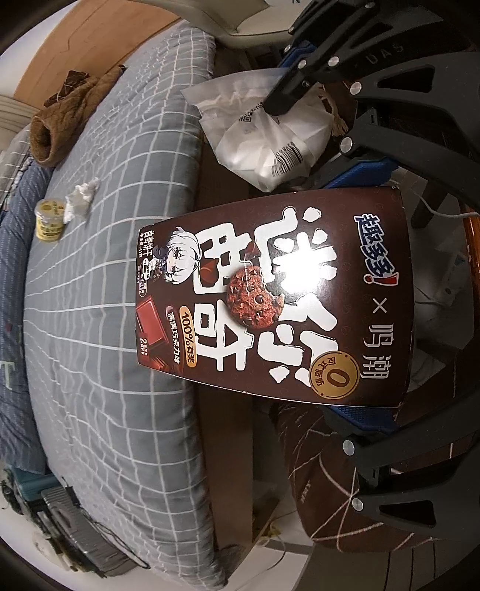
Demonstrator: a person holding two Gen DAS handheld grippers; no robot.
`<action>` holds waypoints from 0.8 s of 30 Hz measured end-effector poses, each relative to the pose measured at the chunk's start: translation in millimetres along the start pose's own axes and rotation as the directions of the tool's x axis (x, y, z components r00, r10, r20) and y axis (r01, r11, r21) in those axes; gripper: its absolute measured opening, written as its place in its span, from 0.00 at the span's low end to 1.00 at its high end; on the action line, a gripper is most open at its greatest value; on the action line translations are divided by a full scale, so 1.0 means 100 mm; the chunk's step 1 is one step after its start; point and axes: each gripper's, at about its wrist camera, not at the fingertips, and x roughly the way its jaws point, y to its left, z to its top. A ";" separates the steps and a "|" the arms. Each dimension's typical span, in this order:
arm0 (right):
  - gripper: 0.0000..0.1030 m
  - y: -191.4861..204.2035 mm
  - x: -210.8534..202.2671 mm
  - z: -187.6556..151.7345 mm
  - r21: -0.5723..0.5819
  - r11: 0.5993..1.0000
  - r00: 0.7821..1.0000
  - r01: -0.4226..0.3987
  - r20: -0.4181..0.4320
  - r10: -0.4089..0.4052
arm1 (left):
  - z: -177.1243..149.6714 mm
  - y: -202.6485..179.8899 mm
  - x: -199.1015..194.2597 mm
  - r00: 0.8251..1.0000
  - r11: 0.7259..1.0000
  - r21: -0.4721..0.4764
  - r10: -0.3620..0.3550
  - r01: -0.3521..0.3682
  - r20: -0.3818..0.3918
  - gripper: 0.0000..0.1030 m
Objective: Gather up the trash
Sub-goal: 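Carry the snack box in the left tool and mesh bag in the right tool over the bin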
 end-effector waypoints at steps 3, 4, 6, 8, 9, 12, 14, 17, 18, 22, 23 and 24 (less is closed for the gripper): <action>0.11 -0.03 0.13 -0.07 0.010 1.000 1.000 -0.001 -0.026 0.001 | -0.03 0.01 0.03 1.000 1.000 0.000 -0.002 0.002 -0.021 0.86; 0.11 -0.04 0.17 -0.10 0.013 1.000 0.999 -0.001 -0.033 0.002 | -0.04 0.01 0.04 1.000 1.000 0.002 -0.003 0.003 -0.026 0.86; 0.11 -0.06 0.27 -0.15 0.021 1.000 0.998 -0.002 -0.055 0.003 | -0.06 0.00 0.07 0.999 1.000 0.010 -0.005 0.006 -0.039 0.86; 0.11 -0.08 0.33 -0.20 0.028 1.000 0.997 -0.006 -0.076 0.008 | -0.07 -0.01 0.08 0.999 1.000 0.017 -0.006 0.007 -0.049 0.86; 0.11 -0.09 0.36 -0.22 0.030 1.000 0.996 -0.009 -0.085 0.011 | -0.07 -0.02 0.11 0.998 1.000 0.022 -0.004 0.005 -0.057 0.86; 0.11 -0.09 0.40 -0.25 0.025 1.000 0.995 -0.005 -0.097 0.007 | -0.07 -0.01 0.19 0.996 1.000 0.024 -0.004 0.006 -0.086 0.86; 0.11 -0.12 0.41 -0.25 0.018 1.000 0.995 0.004 -0.096 -0.003 | -0.06 0.00 0.20 0.995 1.000 0.027 -0.008 0.011 -0.098 0.86; 0.11 -0.19 0.42 -0.27 0.029 0.999 0.995 0.015 -0.099 -0.012 | -0.01 -0.02 0.15 0.994 0.999 0.044 -0.012 0.017 -0.104 0.86; 0.11 -0.22 0.42 -0.28 0.035 0.999 0.995 0.018 -0.101 -0.014 | 0.00 -0.03 0.12 0.994 0.998 0.054 -0.011 0.017 -0.106 0.86; 0.11 -0.32 0.43 -0.31 0.071 0.997 0.994 0.025 -0.111 -0.017 | 0.01 -0.04 0.12 0.992 0.998 0.063 -0.019 0.027 -0.125 0.86; 0.11 -0.34 0.44 -0.31 0.076 0.997 0.993 0.027 -0.114 -0.018 | 0.00 -0.06 0.15 0.992 0.997 0.066 -0.020 0.029 -0.128 0.86; 0.11 -0.35 0.44 -0.32 0.079 0.996 0.993 0.028 -0.116 -0.019 | 0.00 -0.06 0.17 0.992 0.997 0.071 -0.022 0.032 -0.128 0.86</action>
